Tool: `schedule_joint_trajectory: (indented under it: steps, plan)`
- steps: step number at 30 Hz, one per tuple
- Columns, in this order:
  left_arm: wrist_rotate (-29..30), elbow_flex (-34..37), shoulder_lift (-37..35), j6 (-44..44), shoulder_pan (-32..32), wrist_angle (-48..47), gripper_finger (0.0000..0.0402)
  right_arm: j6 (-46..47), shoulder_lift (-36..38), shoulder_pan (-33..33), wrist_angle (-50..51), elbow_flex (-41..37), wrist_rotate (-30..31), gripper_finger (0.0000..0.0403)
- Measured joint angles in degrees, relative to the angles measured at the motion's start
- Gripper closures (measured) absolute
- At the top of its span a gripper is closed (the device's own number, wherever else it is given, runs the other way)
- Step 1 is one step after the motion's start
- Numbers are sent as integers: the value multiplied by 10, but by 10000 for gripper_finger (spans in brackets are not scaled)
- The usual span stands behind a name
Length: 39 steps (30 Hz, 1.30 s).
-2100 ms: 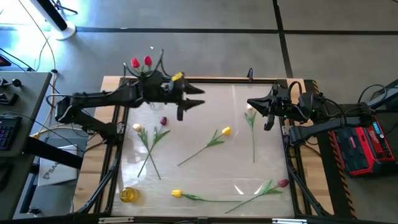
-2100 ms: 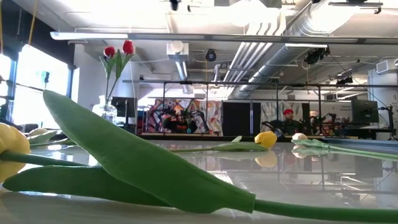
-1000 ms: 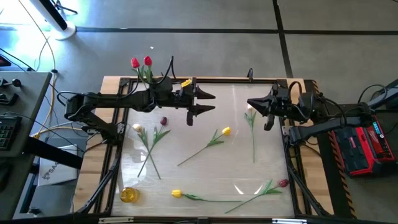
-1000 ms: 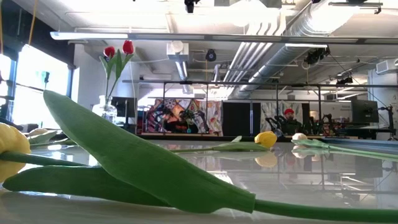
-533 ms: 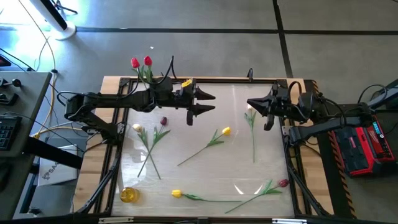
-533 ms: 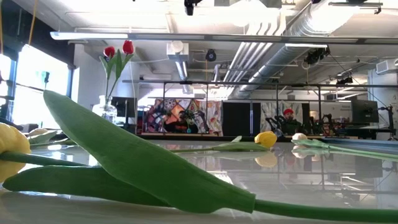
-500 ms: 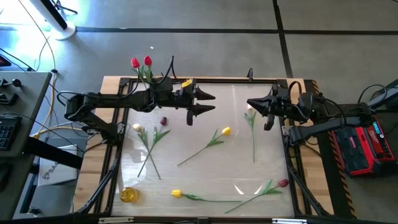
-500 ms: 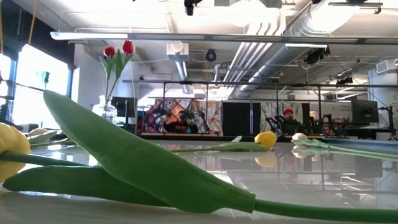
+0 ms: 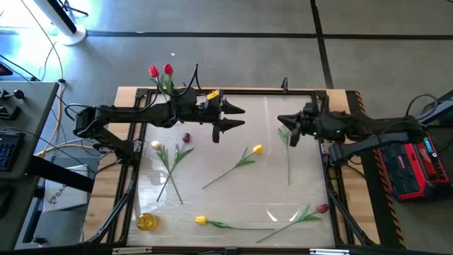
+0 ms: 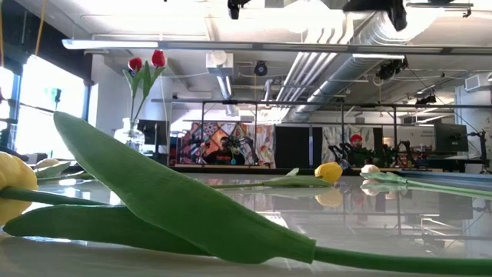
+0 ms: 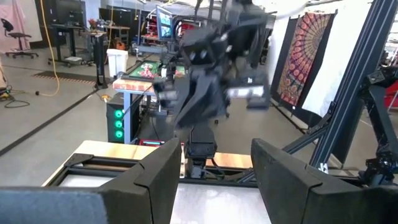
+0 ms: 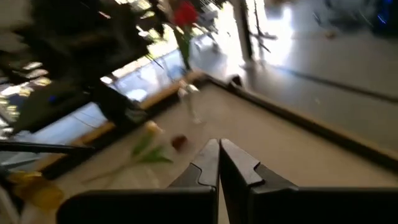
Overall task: Sort flowers into vase by color
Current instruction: Put the right dark red flower into the transparent vase
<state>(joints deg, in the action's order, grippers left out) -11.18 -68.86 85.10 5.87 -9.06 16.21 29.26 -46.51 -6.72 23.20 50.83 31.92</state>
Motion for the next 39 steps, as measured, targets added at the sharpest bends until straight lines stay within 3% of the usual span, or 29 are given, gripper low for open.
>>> schedule_joint_trajectory:
  steps: [3,9,13,17,20,24,29,39]
  plan:
    - [0,0,0,0,0,0,218,80,-17,0,49,0,26,402]
    - [0,0,0,0,0,0,218,206,-64,0,79,0,19,402]
    - [0,0,0,0,0,0,218,238,-96,0,79,0,17,402]
    - [0,0,0,0,0,0,218,281,-113,0,84,0,-19,402]
    - [0,0,0,0,0,-1,218,415,-124,0,135,0,-37,402]
    - [0,0,0,0,0,-1,218,548,-143,-4,208,-1,-122,402]
    - [0,0,0,0,0,-1,218,632,-181,-46,214,-1,-186,402]
    - [0,0,0,0,0,-1,218,883,-257,-146,196,-1,-185,402]
